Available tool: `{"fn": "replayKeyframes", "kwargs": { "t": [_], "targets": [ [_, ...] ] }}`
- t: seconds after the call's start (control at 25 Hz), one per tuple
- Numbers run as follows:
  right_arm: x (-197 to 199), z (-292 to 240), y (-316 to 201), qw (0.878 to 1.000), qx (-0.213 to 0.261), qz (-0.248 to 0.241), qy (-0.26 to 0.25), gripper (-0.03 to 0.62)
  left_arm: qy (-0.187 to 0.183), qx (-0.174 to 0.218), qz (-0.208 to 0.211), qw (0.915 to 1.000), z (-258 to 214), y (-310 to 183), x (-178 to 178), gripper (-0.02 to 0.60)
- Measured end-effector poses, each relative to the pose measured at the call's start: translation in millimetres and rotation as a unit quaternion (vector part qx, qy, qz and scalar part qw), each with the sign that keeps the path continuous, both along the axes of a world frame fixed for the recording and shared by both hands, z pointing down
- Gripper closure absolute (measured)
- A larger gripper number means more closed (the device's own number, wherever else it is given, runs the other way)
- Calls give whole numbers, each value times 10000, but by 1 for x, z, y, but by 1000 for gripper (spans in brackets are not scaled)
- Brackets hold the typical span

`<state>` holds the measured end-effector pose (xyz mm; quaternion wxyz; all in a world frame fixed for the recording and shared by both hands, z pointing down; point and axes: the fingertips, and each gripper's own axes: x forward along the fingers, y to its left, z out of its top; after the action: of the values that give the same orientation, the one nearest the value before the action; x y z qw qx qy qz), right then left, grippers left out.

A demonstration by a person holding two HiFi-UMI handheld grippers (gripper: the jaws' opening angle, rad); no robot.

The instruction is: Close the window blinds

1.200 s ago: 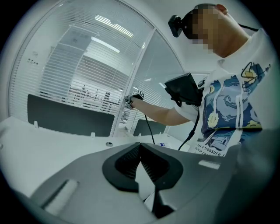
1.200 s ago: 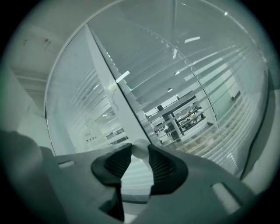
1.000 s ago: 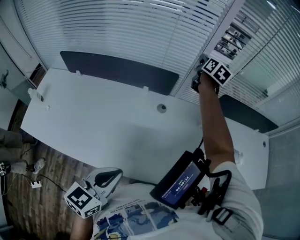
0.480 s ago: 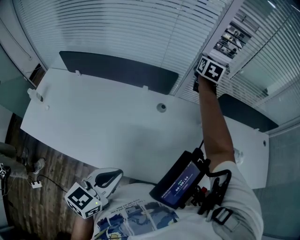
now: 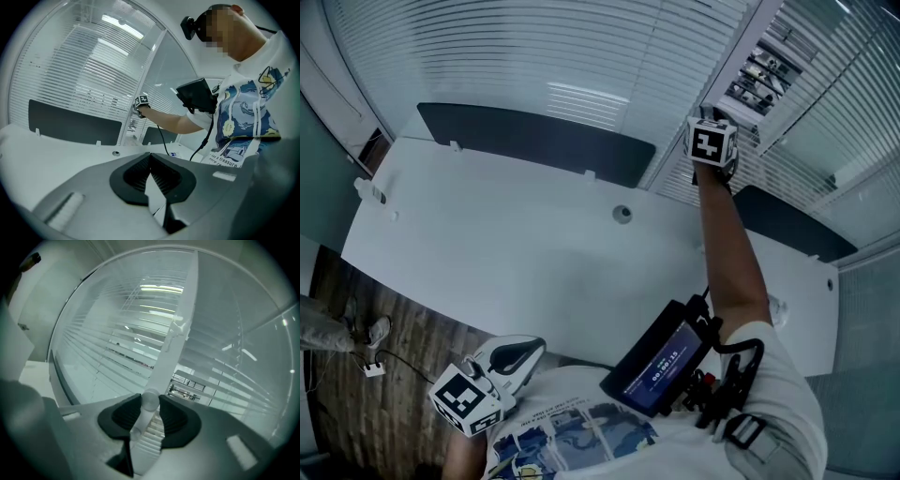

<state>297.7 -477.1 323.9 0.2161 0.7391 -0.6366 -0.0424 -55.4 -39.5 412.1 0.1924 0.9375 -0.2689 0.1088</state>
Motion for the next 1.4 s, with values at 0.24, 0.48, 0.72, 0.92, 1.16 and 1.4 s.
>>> {"fn": "replayKeyframes", "kwargs": {
  "t": [0.24, 0.48, 0.72, 0.92, 1.16, 1.4],
  "targets": [
    [0, 4, 1, 9975, -191, 69, 673, 468, -16, 20, -6, 10000, 0, -1, -1, 578],
    [5, 6, 4, 9989, 64, -89, -453, 436, 5, 34, -93, 10000, -2, -4, -7, 578],
    [6, 9, 12, 9206, 629, -519, -3818, 433, -62, 38, -19, 10000, 1, -3, -4, 578],
    [17, 27, 10, 7945, 857, -481, -5993, 433, -77, 28, 22, 10000, 1, -2, -2, 578],
    [21, 29, 6, 7158, 1052, -636, -6874, 433, -27, 11, 68, 10000, 3, 1, -1, 578],
    [19, 24, 7, 6553, 1174, -757, -7423, 433, -42, -25, 50, 10000, 3, 1, 0, 578]
  ]
}}
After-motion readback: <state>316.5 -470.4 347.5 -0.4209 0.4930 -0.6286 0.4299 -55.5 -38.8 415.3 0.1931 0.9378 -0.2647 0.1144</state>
